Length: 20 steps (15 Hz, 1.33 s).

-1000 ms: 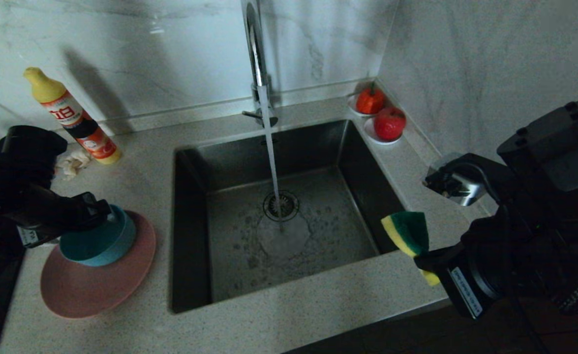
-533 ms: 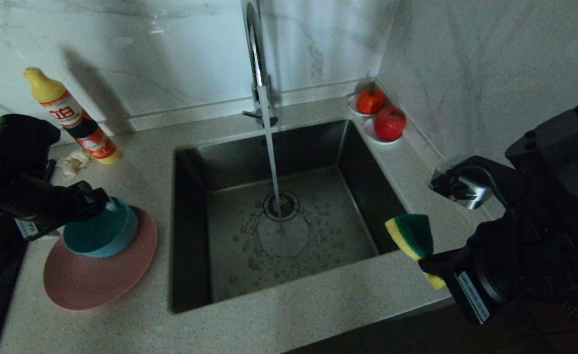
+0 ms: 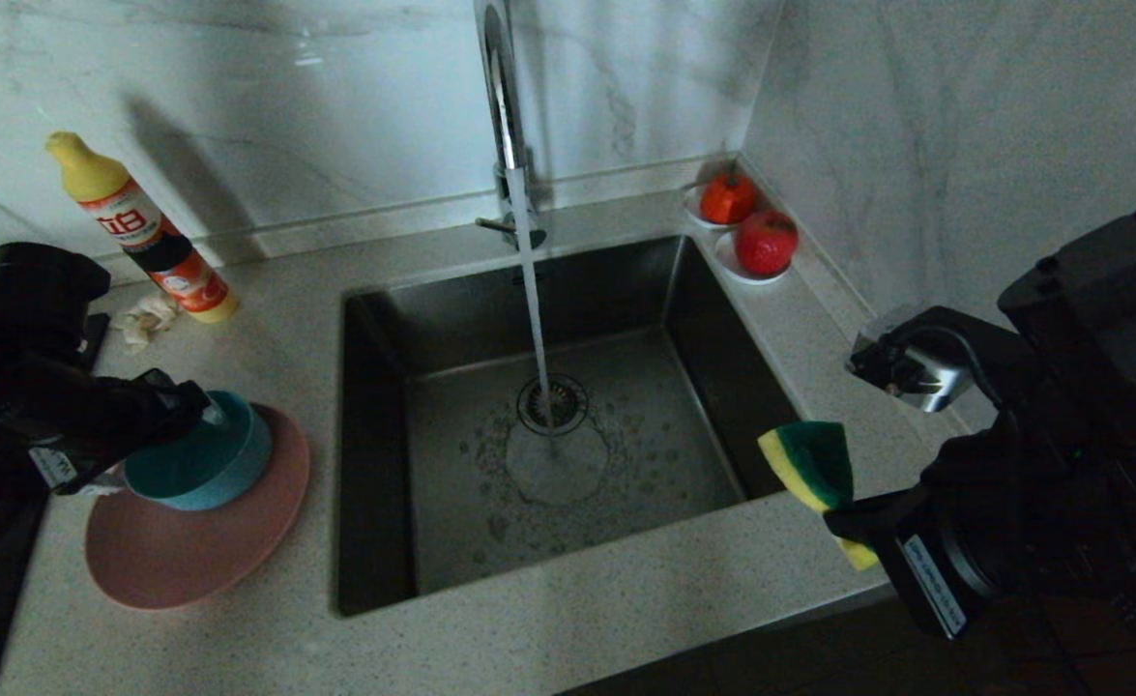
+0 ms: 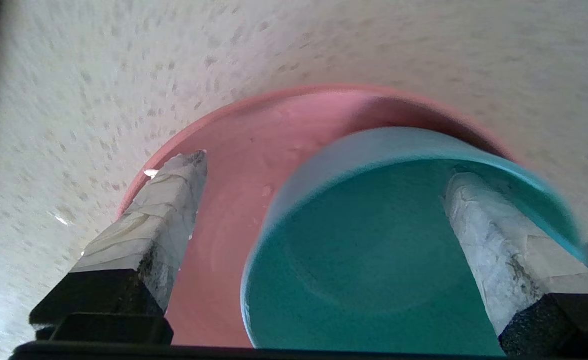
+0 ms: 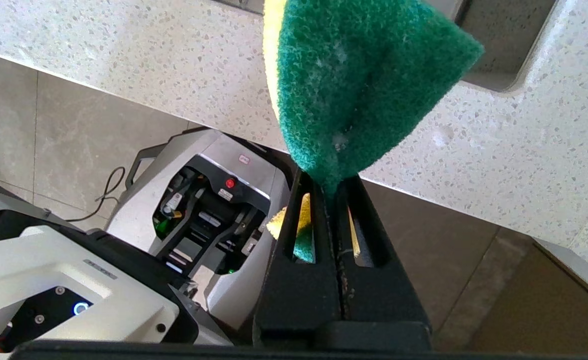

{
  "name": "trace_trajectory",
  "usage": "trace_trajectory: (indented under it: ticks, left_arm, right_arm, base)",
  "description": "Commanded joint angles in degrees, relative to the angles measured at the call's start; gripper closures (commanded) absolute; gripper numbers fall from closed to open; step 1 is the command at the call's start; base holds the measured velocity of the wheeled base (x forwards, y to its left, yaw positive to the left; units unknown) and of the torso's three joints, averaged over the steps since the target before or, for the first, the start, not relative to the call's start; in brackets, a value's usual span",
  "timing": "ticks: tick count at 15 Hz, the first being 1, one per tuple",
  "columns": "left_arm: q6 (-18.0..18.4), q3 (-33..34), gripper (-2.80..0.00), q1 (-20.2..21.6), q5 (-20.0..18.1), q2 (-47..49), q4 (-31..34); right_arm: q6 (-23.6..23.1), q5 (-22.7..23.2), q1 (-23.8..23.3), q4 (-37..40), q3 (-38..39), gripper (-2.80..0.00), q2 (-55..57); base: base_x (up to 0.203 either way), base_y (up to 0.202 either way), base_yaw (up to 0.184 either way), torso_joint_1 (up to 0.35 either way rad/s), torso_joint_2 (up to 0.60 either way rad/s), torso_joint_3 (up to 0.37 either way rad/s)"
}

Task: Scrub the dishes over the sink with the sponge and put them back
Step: Pick up a bowl and the sponge

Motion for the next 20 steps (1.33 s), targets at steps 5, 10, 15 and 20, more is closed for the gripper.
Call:
trace_trajectory:
  ticks: [5,10,15,20]
  left_arm:
    - [-3.4,-4.9,-2.80,1.4,-2.5,0.7,5.9]
    - [-4.4,-6.8,-2.80,1.6,-3.8,1.2,8.8]
    - [-5.0,-6.3,-2.80,1.6,-4.9,2.9,8.7]
    - [-4.9,-6.1,-2.80,1.9,-5.1,4.6,8.2]
  right_arm:
    - [0.0,-0.1,0.0,-0.1,0.7,0.00,0.0]
    - [0.0,-0.1,0.0,0.1,0.8,0.00,-0.6]
    - [0.0,-0.2,-0.1,0.1,0.9,0.00,-0.6]
    - [0.0,-0.2,-0.1,0.1,0.8,0.00,-0.3]
  base:
    - [0.000,0.000,0.000,0.000,0.00,0.000]
    - [0.000,0.000,0.000,0.000,0.00,0.000]
    - [0.000,0.000,0.000,0.000,0.00,0.000]
    - [0.000,0.000,0.000,0.000,0.00,0.000]
